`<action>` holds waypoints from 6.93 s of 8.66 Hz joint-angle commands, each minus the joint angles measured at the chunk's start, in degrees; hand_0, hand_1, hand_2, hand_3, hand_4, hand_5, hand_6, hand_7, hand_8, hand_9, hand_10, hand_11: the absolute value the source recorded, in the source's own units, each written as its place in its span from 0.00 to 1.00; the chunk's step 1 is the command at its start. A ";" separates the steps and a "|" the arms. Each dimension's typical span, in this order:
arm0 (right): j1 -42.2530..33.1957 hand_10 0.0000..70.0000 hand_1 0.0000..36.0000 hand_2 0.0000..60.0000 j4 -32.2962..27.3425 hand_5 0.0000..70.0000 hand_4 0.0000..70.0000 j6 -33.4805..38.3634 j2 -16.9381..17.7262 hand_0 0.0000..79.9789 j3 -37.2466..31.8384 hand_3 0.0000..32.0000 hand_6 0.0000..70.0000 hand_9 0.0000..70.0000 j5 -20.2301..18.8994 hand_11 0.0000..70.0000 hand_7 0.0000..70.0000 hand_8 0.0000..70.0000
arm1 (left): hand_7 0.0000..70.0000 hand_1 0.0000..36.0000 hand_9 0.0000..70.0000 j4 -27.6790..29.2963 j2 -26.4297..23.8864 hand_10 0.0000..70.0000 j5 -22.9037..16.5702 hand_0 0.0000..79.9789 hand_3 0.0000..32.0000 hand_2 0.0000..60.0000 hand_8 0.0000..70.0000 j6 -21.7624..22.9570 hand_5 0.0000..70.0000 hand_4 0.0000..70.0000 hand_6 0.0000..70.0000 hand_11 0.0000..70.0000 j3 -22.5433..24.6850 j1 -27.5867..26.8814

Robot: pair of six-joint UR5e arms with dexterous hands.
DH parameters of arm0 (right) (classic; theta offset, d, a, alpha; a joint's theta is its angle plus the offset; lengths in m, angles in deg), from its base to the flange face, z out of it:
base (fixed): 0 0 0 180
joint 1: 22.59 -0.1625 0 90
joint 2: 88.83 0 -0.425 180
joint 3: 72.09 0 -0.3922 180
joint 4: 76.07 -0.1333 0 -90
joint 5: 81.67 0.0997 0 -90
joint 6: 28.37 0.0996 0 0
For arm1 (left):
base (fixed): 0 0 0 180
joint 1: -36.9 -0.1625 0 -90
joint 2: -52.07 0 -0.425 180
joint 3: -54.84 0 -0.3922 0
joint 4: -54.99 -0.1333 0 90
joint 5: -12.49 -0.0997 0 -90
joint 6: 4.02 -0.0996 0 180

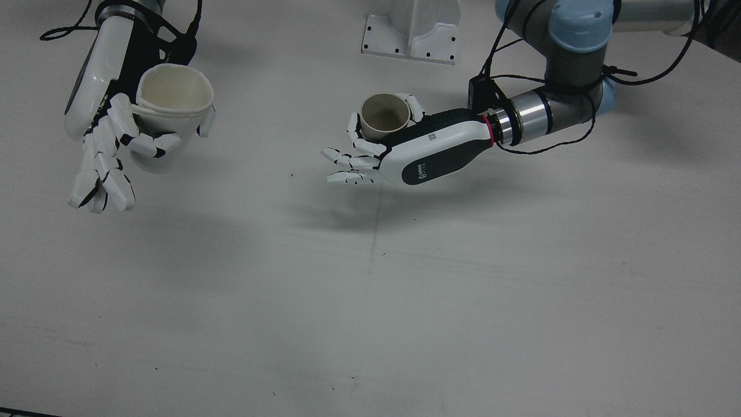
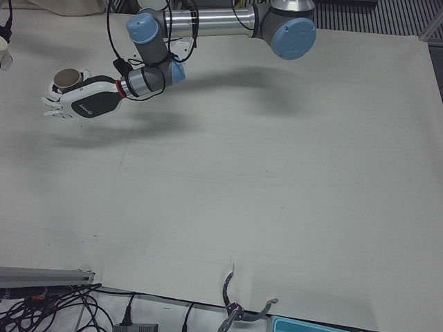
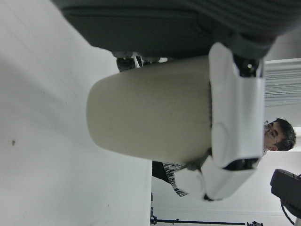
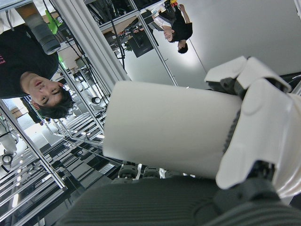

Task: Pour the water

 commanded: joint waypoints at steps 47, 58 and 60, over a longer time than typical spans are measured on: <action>-21.01 0.11 0.64 1.00 15.40 1.00 0.30 61.93 11.91 0.55 -17.14 0.00 0.07 0.12 -3.73 0.17 0.12 0.07 | 0.23 0.69 0.10 44.47 41.96 0.12 3.88 0.70 0.00 0.82 0.13 17.21 1.00 0.98 0.32 0.19 -26.58 32.89; -20.75 0.11 0.63 1.00 15.40 1.00 0.28 61.84 11.74 0.56 -17.05 0.00 0.08 0.12 -3.73 0.17 0.12 0.06 | 0.10 0.23 0.00 47.98 43.19 0.04 3.88 0.67 0.00 0.00 0.02 16.77 0.03 0.35 0.12 0.08 -27.10 32.72; -20.75 0.11 0.63 1.00 15.40 1.00 0.29 61.84 11.65 0.56 -17.05 0.00 0.08 0.12 -3.73 0.17 0.13 0.06 | 0.10 0.29 0.00 47.90 43.19 0.05 3.88 0.69 0.00 0.00 0.02 16.77 0.04 0.35 0.12 0.09 -27.19 32.80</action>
